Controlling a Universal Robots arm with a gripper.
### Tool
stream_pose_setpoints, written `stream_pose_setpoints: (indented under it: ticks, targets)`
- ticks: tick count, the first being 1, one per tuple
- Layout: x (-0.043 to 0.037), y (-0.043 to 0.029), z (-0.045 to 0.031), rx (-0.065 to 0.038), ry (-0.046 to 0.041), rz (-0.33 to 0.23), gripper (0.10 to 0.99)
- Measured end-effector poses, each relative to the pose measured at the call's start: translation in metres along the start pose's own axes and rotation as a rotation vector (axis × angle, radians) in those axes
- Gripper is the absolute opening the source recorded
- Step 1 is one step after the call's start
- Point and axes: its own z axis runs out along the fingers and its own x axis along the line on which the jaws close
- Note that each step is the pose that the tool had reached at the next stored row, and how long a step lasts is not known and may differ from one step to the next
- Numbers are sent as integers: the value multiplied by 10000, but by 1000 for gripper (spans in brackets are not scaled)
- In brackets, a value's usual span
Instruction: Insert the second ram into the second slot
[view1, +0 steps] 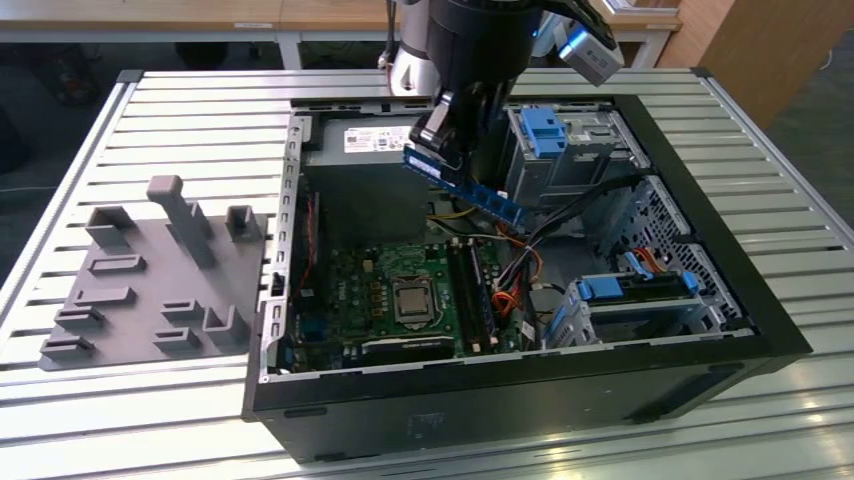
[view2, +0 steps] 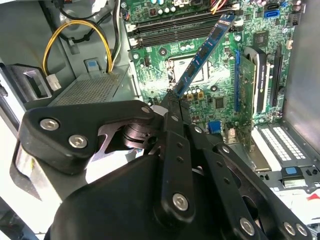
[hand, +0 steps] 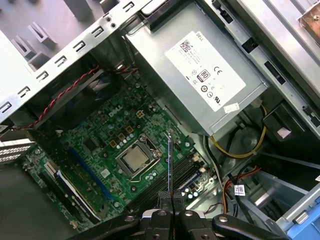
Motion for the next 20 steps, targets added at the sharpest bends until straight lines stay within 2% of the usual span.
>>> stream_pose_setpoints:
  ticks: [20]
  targets:
    - [0,0,5,18,-42,1074,122]
